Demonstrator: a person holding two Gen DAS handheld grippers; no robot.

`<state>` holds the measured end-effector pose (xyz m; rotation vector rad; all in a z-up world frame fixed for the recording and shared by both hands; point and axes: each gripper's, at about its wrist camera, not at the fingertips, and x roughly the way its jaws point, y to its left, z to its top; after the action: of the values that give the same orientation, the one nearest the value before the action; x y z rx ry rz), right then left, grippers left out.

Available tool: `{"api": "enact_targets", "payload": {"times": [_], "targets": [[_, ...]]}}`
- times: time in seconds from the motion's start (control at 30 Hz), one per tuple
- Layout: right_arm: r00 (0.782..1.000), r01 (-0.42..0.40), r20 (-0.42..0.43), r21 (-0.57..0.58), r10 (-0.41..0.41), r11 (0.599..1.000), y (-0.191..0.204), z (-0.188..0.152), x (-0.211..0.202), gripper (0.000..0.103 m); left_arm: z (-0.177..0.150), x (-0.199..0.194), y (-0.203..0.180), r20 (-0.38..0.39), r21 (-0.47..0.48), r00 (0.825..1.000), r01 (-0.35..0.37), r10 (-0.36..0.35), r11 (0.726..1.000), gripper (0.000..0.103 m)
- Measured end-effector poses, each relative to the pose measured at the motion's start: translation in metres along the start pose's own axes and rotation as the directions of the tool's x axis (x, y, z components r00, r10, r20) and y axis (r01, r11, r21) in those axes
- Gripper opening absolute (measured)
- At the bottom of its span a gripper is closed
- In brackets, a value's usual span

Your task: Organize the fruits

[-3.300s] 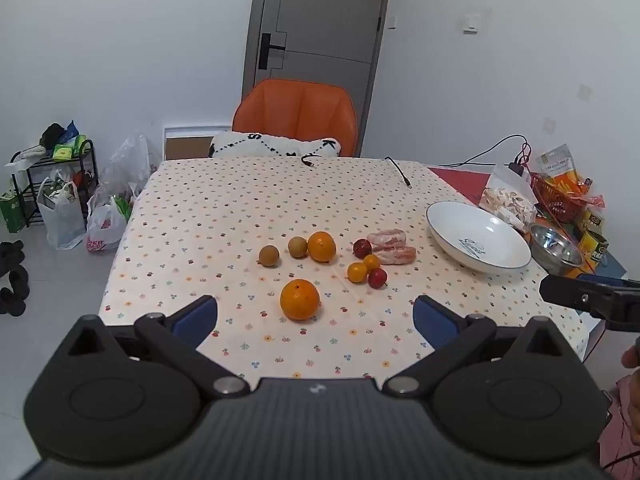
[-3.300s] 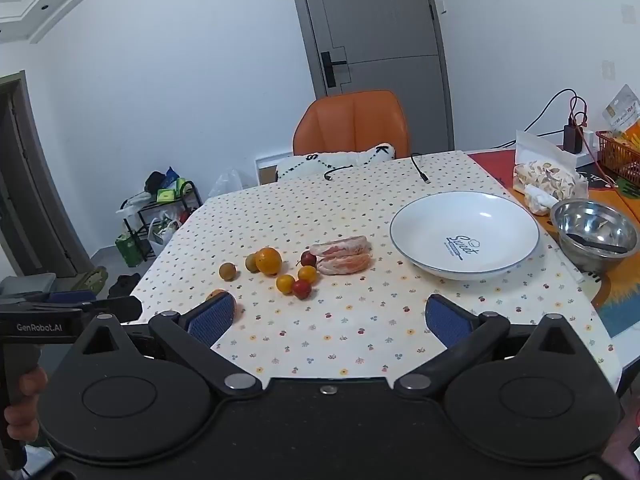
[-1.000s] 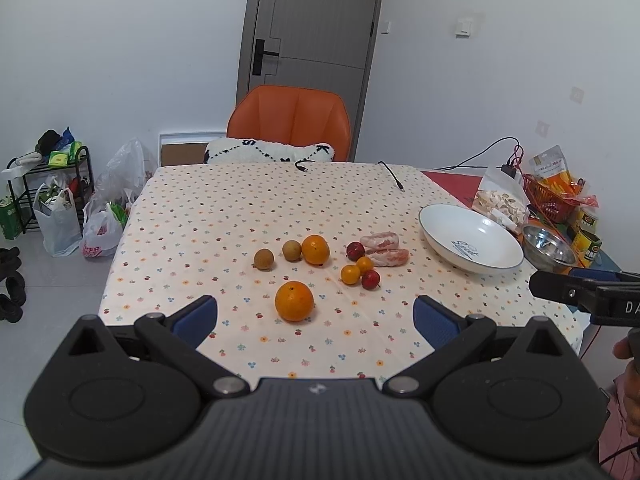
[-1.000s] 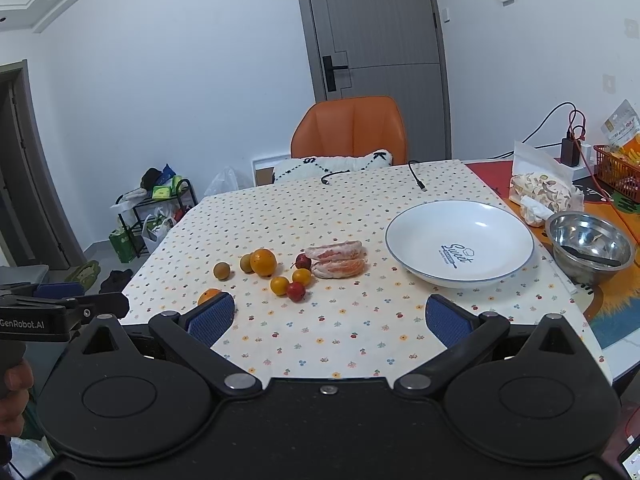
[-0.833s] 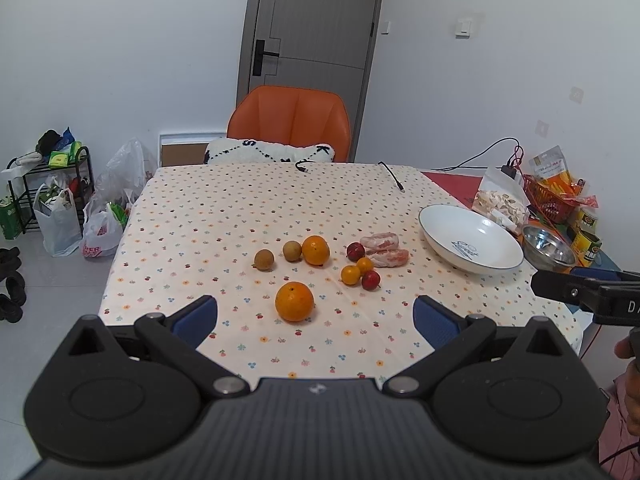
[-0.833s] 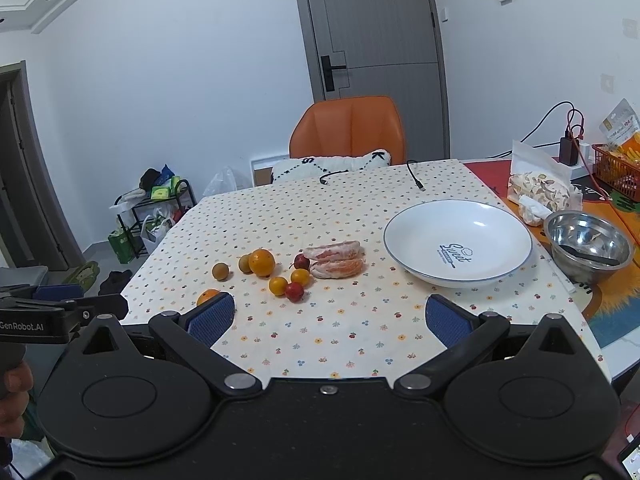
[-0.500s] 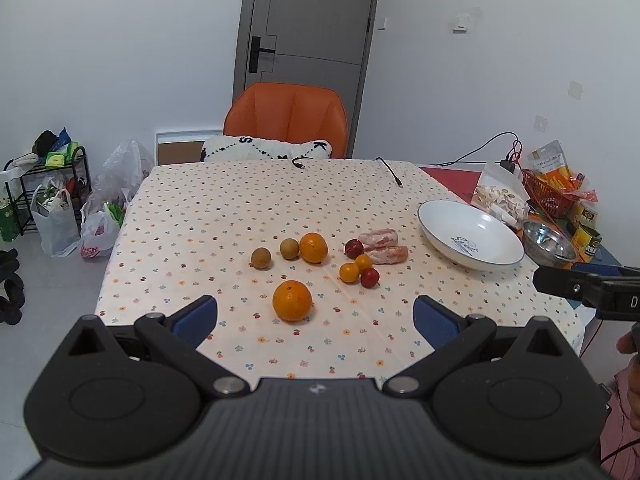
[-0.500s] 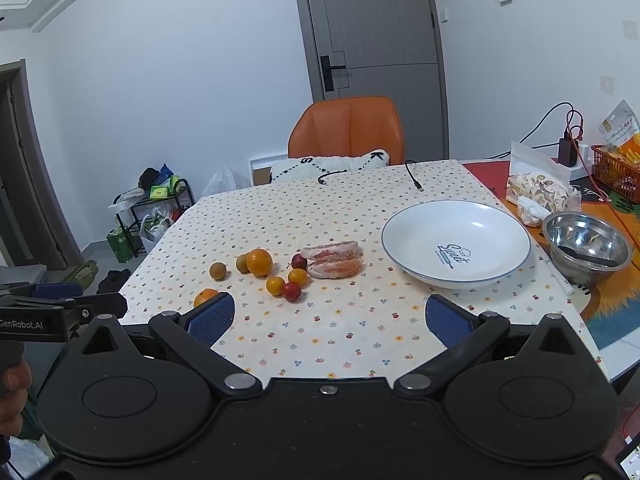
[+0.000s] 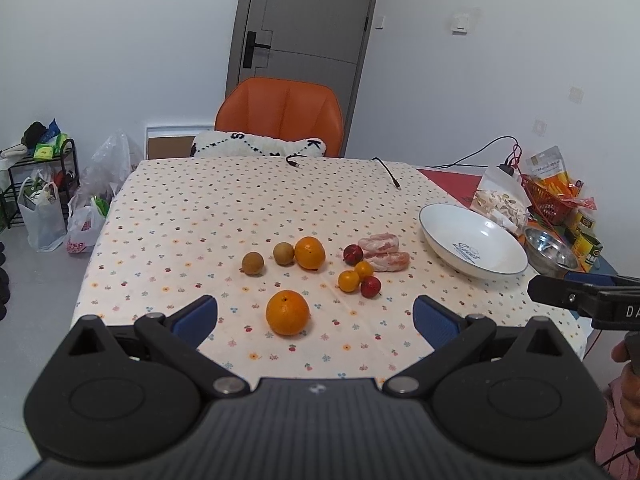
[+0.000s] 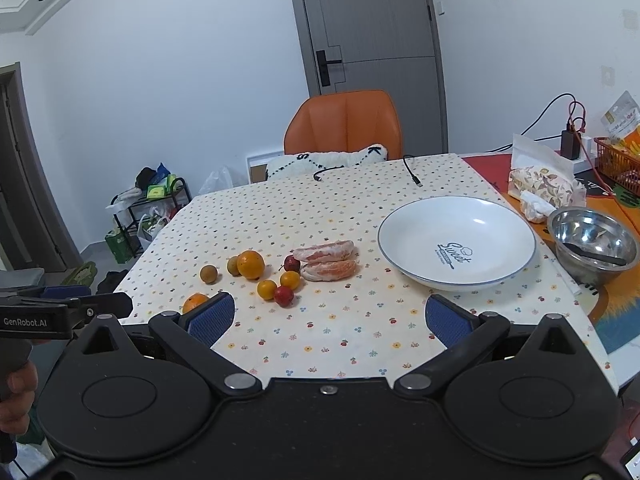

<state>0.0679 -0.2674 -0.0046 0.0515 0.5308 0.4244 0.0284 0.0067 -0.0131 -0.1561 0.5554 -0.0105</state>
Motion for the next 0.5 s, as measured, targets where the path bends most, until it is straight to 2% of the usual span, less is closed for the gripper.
{"api": "enact_targets", "payload": {"times": [0.5], "targets": [[0.998, -0.057, -0.033, 0.000, 0.057, 0.998, -0.002, -0.004, 0.042, 0.103, -0.007, 0.038, 0.017, -0.042, -0.040, 0.999, 0.024, -0.025, 0.999, 0.100]]}}
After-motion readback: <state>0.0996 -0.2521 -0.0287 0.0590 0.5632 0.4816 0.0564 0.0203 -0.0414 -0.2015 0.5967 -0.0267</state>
